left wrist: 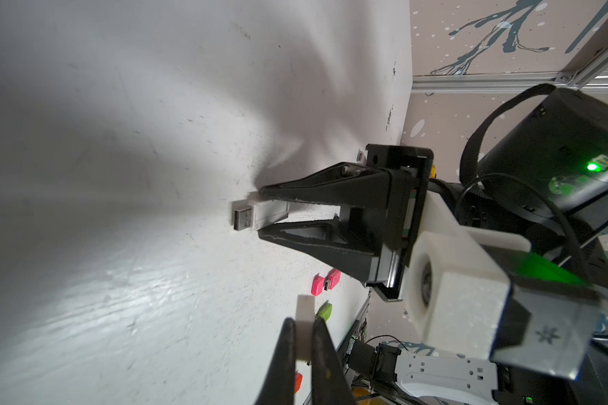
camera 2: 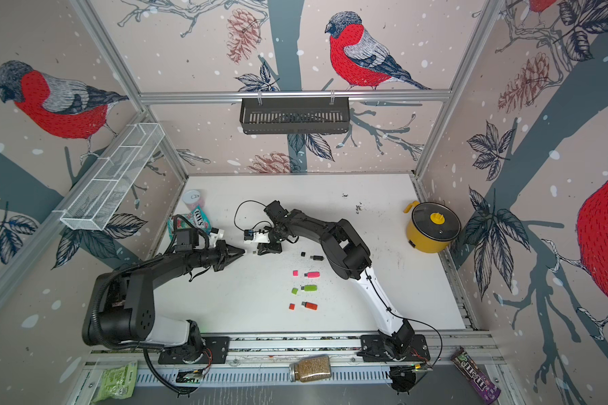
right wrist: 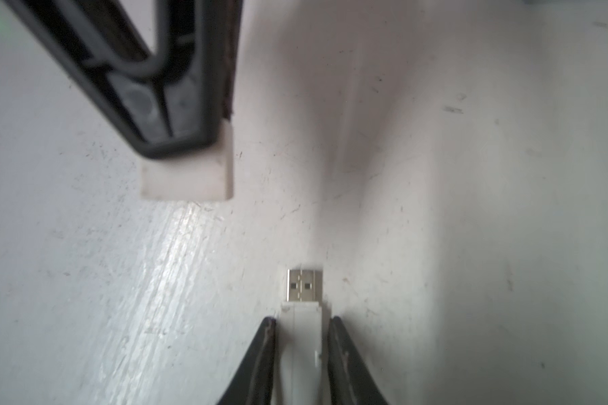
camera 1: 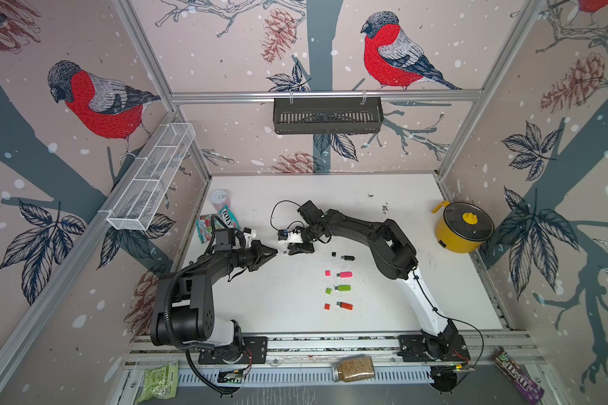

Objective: Close the usb drive cover
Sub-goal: Pick up the USB drive from the center of the board.

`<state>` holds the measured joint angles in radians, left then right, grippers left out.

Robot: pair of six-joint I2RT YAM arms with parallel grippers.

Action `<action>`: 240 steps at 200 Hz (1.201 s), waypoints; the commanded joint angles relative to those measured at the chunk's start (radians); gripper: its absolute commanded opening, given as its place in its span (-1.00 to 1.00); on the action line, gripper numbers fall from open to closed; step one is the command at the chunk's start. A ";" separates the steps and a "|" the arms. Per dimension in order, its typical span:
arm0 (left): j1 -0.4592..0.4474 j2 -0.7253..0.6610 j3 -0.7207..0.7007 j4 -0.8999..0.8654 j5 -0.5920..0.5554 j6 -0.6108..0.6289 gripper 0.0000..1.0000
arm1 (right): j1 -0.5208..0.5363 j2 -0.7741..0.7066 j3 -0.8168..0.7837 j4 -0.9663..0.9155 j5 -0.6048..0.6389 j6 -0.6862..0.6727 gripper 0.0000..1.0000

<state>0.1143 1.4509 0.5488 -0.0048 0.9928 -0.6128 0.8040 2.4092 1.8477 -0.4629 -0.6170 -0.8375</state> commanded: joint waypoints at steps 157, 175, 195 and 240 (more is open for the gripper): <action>-0.001 -0.001 -0.016 0.079 0.037 -0.008 -0.92 | -0.031 -0.179 -0.198 0.134 -0.040 0.146 -0.76; -0.001 0.002 -0.022 0.106 0.056 -0.013 -0.92 | -0.033 -0.244 -0.283 0.234 -0.073 0.186 -0.76; -0.002 0.002 -0.029 0.145 0.085 -0.032 -0.92 | -0.033 -0.299 -0.358 0.317 -0.097 0.223 -0.76; -0.018 -0.001 -0.027 0.171 0.113 -0.038 -0.92 | -0.026 -0.339 -0.421 0.397 -0.131 0.254 -0.77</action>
<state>0.1028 1.4525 0.5205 0.1215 1.0660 -0.6495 0.7719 2.0823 1.4353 -0.1463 -0.7036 -0.6247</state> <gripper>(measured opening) 0.099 0.189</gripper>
